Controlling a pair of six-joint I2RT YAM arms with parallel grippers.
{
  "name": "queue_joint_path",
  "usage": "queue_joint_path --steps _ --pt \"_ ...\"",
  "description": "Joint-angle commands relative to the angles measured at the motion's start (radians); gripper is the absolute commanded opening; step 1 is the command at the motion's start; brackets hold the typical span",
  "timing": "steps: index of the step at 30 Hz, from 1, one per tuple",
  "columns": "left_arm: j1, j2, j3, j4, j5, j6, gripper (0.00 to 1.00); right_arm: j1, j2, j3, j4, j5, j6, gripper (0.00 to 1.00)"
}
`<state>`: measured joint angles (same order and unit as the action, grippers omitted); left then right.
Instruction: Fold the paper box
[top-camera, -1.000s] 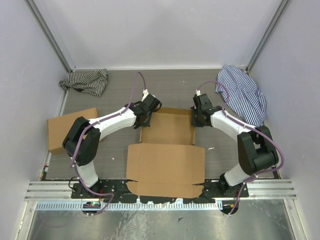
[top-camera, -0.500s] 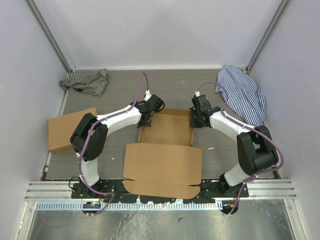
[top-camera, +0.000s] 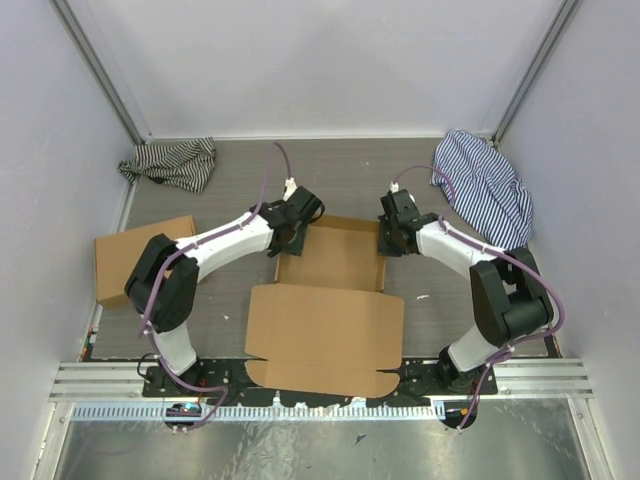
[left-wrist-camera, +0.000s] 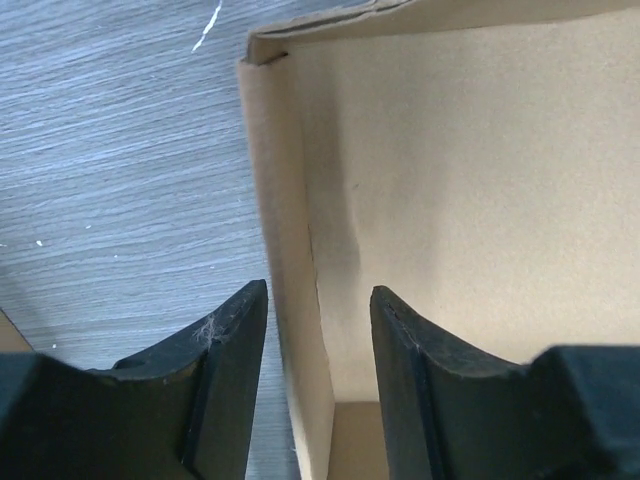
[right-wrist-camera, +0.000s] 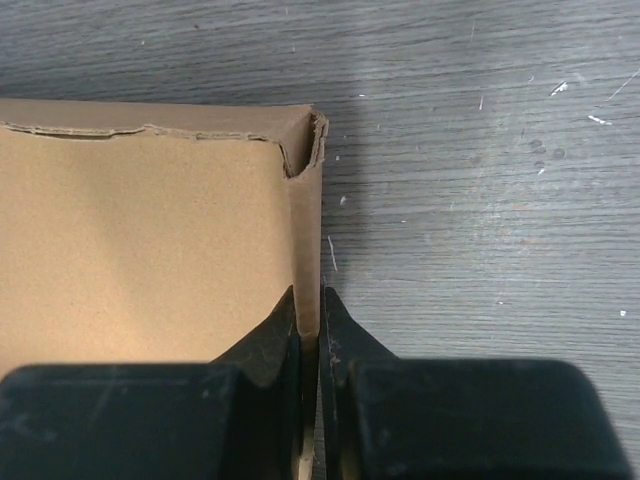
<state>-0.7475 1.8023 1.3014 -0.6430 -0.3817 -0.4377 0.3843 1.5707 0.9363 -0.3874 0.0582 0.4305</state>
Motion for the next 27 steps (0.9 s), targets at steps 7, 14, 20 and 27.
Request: queue_joint_path --steps 7,14,20,27 --pt "0.034 -0.197 -0.046 -0.038 -0.033 -0.008 0.56 0.006 -0.026 0.093 -0.018 0.060 0.032 0.32" --pt "0.040 -0.393 -0.137 -0.044 -0.053 -0.002 0.56 0.006 -0.097 0.193 -0.073 0.140 -0.113 0.43" --pt "0.039 -0.642 -0.306 0.022 0.006 0.001 0.56 0.007 0.000 0.349 0.020 -0.122 -0.348 0.45" --pt "0.040 -0.841 -0.469 0.048 0.070 -0.050 0.56 0.074 0.252 0.529 0.051 -0.217 -0.554 0.58"
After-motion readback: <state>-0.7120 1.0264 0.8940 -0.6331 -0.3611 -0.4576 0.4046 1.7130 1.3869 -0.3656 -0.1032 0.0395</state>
